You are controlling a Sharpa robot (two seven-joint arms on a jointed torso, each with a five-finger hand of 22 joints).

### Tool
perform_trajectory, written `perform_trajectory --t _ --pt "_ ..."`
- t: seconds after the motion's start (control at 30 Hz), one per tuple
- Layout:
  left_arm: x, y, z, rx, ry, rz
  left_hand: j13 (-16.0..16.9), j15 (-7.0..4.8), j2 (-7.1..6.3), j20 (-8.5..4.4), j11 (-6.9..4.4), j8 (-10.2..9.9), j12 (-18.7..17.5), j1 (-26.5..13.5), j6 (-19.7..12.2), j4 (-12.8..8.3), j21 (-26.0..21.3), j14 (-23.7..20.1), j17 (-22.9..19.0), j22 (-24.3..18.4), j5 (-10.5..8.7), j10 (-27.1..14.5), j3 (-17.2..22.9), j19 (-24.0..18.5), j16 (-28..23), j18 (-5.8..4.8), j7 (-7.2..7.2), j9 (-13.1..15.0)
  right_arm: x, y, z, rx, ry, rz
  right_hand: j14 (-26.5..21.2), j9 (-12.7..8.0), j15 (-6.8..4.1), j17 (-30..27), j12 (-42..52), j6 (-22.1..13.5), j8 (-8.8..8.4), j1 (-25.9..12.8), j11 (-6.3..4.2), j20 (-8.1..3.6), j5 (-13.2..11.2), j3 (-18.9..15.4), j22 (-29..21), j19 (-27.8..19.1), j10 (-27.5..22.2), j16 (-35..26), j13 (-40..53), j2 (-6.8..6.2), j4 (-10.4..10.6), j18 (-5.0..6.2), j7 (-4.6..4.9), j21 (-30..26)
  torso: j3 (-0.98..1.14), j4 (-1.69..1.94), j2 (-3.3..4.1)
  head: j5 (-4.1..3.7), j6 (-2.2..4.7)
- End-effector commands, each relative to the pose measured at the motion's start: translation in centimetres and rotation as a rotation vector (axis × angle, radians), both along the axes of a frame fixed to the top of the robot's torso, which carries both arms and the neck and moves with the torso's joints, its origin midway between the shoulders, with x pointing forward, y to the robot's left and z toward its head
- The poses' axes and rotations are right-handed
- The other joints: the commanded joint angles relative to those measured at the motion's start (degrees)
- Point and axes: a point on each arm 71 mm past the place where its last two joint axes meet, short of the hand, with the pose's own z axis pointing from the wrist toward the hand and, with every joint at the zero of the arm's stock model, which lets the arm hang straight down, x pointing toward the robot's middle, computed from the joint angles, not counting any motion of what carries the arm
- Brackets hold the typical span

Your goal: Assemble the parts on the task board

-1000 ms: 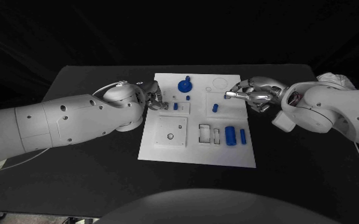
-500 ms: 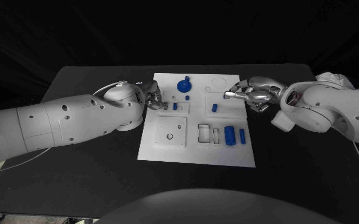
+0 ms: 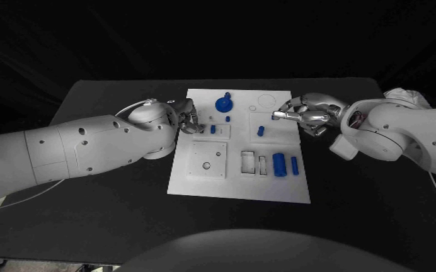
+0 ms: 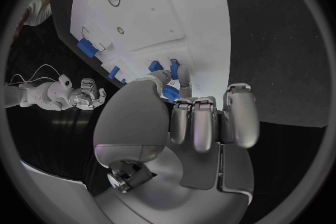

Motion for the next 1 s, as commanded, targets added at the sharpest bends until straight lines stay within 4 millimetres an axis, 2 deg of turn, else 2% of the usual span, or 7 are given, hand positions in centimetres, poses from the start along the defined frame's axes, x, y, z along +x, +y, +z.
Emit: perform_trajectory --t 0.03,0.73,0.83,1.0 --pt "-0.08 -0.24 -0.11 -0.004 0.008 -0.012 15.08 -0.31 0.13 -0.24 -0.24 0.26 0.0 0.49 0.16 0.01 -0.16 5.92 15.06 4.37 0.11 5.96 0.4 -0.13 0.14 -0.35 -0.58 -0.02 -0.1 0.12 -0.03 0.004 0.002 0.016 5.66 -0.05 0.05 15.08 -0.2 -0.07 -0.22 0.49 -0.68 -0.2 0.31 0.13 12.38 -0.36 6.26 0.2 5.83 -0.04 -0.16 0.36 0.12 -0.25 -0.03 -0.04 0.02 0.05 0.0" --pt "0.04 0.07 -0.32 0.012 0.021 -0.004 15.08 -0.31 0.04 -0.23 -0.23 0.24 0.0 0.5 0.08 -0.05 -0.25 5.92 15.06 4.32 0.07 5.96 0.68 -0.17 0.14 -0.34 -0.56 0.01 -0.12 0.11 -0.04 0.004 0.001 0.015 5.66 -0.05 0.05 15.08 -0.2 -0.07 -0.22 0.49 -0.68 -0.2 0.31 0.13 12.38 -0.36 6.26 0.2 5.83 -0.04 -0.16 0.36 0.12 -0.25 -0.02 -0.05 0.04 -0.01 0.0" --pt "0.05 0.01 -0.36 0.013 0.023 -0.006 15.08 -0.27 -0.15 -0.21 -0.17 0.19 0.0 0.26 -0.07 0.01 -0.31 5.92 15.06 4.3 -0.39 5.96 0.77 -0.19 0.14 -0.33 -0.47 0.04 -0.11 0.13 -0.04 0.004 0.001 0.015 5.66 -0.05 0.05 15.08 -0.2 -0.09 -0.24 0.56 -0.68 -0.2 0.32 0.15 12.35 -0.42 6.26 0.2 5.83 -0.05 -0.17 0.37 0.13 -0.3 -0.01 -0.07 0.02 0.04 0.0" --pt "0.03 -0.08 -0.46 0.019 0.03 -0.008 15.08 -0.2 -0.43 -0.13 -0.06 0.04 0.0 -0.25 -0.45 -0.02 -0.43 5.92 15.06 4.31 -2.27 5.96 0.94 -0.2 0.14 -0.33 -0.37 0.1 -0.11 0.15 -0.05 0.004 0.001 0.015 5.66 -0.05 0.05 15.08 -0.2 -0.09 -0.24 0.56 -0.68 -0.2 0.32 0.15 12.35 -0.42 6.26 0.2 5.83 -0.05 -0.17 0.37 0.13 -0.3 -0.01 -0.05 0.02 0.04 0.0"
